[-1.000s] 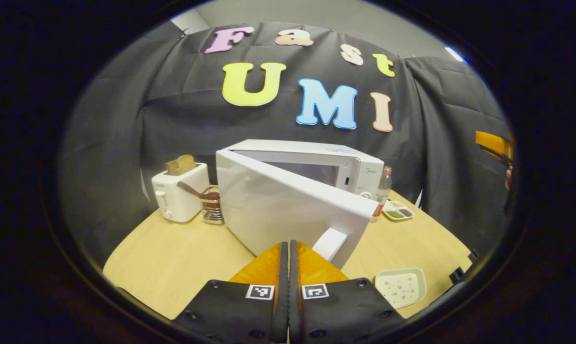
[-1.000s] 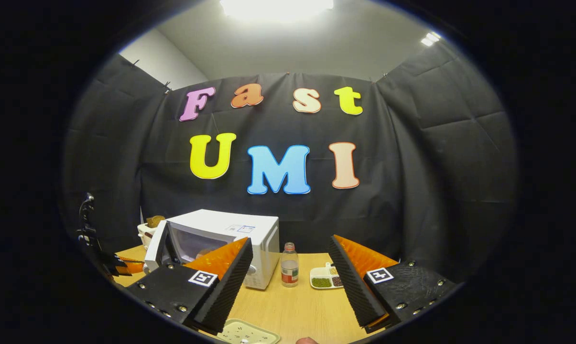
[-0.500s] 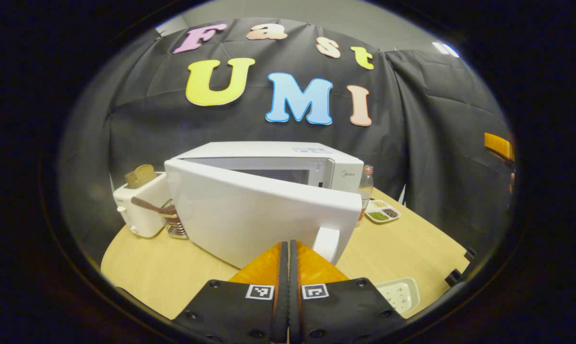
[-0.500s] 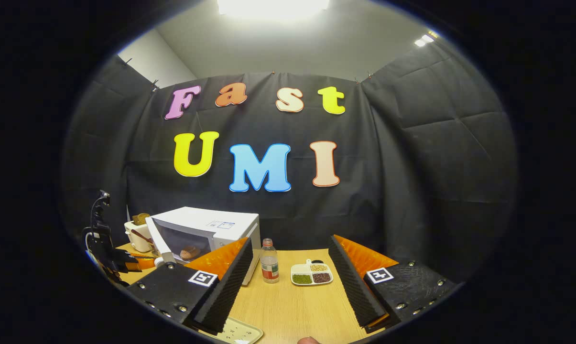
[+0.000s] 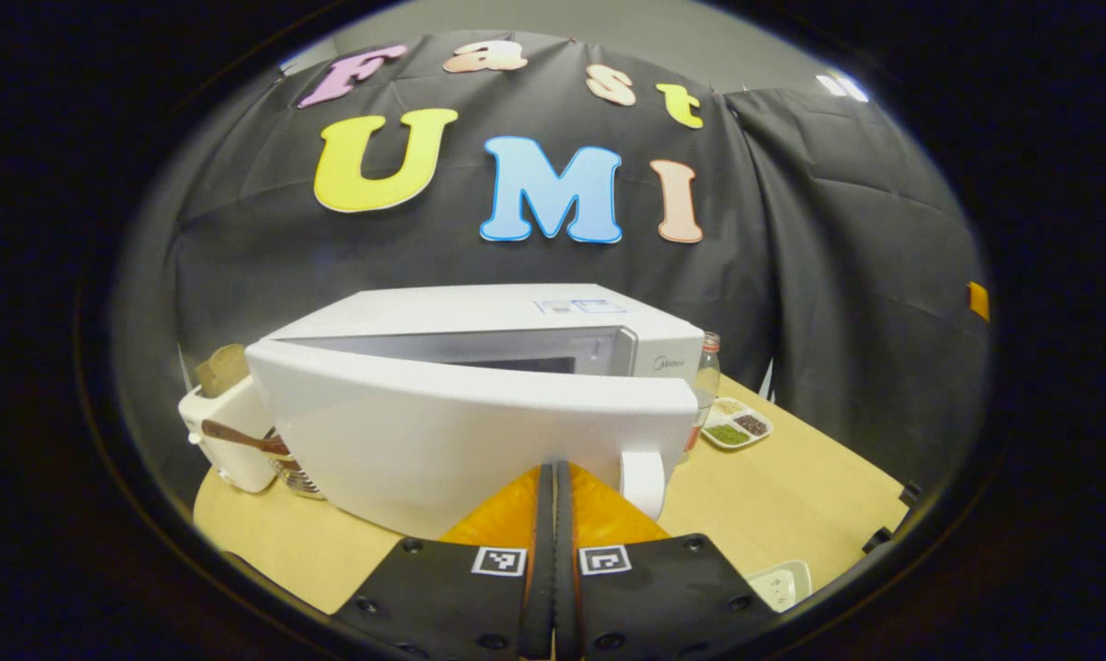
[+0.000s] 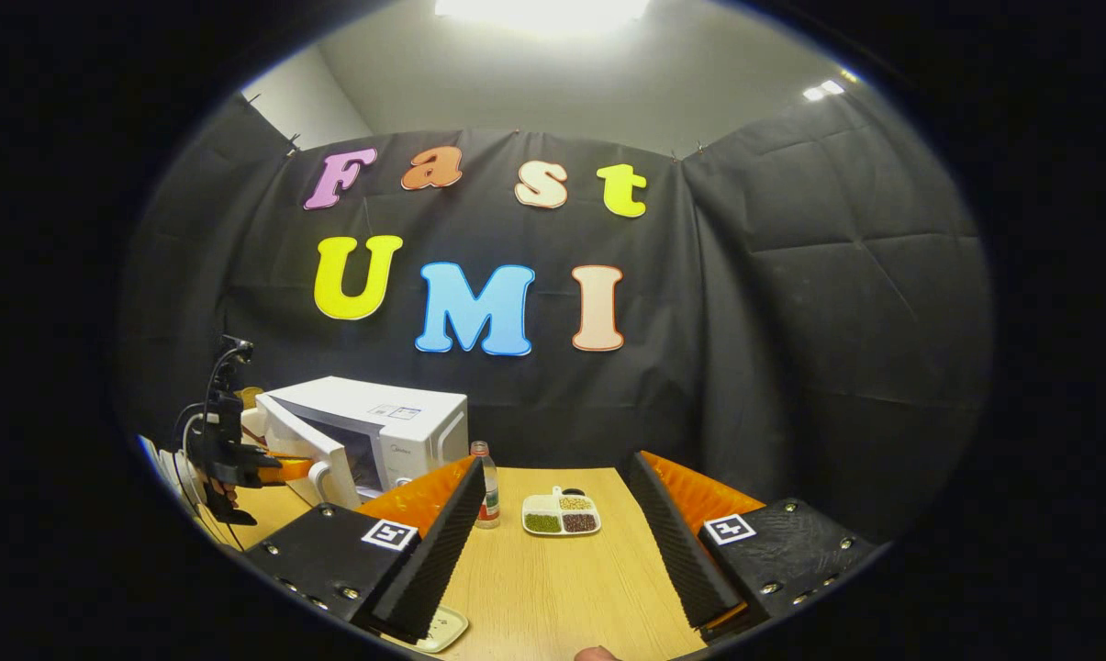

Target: Open the microwave oven with the left hand, put the food in, and close the microwave oven.

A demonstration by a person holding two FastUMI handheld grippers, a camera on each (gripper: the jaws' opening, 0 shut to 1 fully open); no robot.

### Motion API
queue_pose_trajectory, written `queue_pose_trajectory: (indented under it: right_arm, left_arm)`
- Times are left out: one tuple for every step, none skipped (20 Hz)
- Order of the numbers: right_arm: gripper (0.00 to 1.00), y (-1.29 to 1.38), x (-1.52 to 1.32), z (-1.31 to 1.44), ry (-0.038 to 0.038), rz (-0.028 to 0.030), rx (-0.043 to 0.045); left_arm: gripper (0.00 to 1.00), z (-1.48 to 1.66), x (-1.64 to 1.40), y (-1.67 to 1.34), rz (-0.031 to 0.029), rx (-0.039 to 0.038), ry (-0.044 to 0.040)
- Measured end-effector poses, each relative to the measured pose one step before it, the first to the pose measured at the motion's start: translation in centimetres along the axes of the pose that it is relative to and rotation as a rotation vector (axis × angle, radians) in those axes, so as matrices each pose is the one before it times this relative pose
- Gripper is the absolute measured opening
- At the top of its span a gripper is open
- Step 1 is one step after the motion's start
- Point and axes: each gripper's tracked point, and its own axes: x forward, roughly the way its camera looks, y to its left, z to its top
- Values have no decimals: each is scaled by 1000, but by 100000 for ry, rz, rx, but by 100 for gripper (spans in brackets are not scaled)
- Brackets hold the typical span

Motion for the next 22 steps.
queue_pose_trajectory:
  right_arm:
    - [98,23,-119,7,206,-350,317]
    - [98,15,-161,-62,402,-317,410]
    - [98,-56,-66,-209,418,-292,352]
    - [98,-40,-191,-100,310,-437,252]
    - [98,-95,-186,-60,209,-345,223]
    - [98,-77,-139,-45,219,-327,18]
    - [98,-238,-42,-201,379,-623,-154]
    - [98,-208,-212,-174,370,-565,-120]
    - [98,-92,-58,-24,235,-465,49]
    - [97,-191,-155,-63,334,-653,59]
    - [97,-224,-206,-118,430,-630,65]
    - [97,-171,-243,-72,386,-480,-51]
    - [97,-269,-187,-55,25,-685,-185]
    - [97,-148,-168,138,-254,-390,-79]
    - [97,68,-117,-153,192,269,-78]
    - [98,107,39,-92,424,291,-186]
    - [98,76,100,-53,120,505,-14]
    - [97,313,75,136,-94,1029,169]
    - [97,471,0,99,-336,912,362]
    - [97,531,103,69,-375,1201,912]
    - [97,858,6,-160,417,2364,1222]
    - [98,1120,-51,-57,143,2584,862]
  left_arm:
    - [7,178,809,-138,-527,289,62]
    - [7,187,729,-79,-505,-461,251]
    - [7,157,823,-158,-395,-499,50]
    - [7,281,644,-15,184,-186,180]
    - [7,110,607,-24,83,-14,361]
    - [7,231,604,74,161,131,81]
    - [7,212,571,28,159,-84,117]
    - [7,153,549,116,199,-458,21]
    - [7,263,634,132,150,-947,-92]
    - [7,250,506,155,341,-1078,78]
    - [7,214,472,152,529,-1533,117]
    - [7,-212,370,-466,-2793,-3909,1245]
    - [7,-110,81,-521,-1978,-3643,-126]
    - [7,-232,350,-102,-645,-2023,290]
    - [7,-520,256,-52,-313,-525,1333]
    - [7,-95,372,61,205,1146,461]
    - [7,745,430,868,4524,2534,-1328]
    - [7,-515,-861,-783,-2566,-3185,3522]
    - [7,-168,967,157,466,-2513,1060]
    - [7,178,-333,53,1056,-1040,-386]
    - [7,149,-138,676,4606,1006,247]
    - [7,294,-469,156,1697,842,-388]
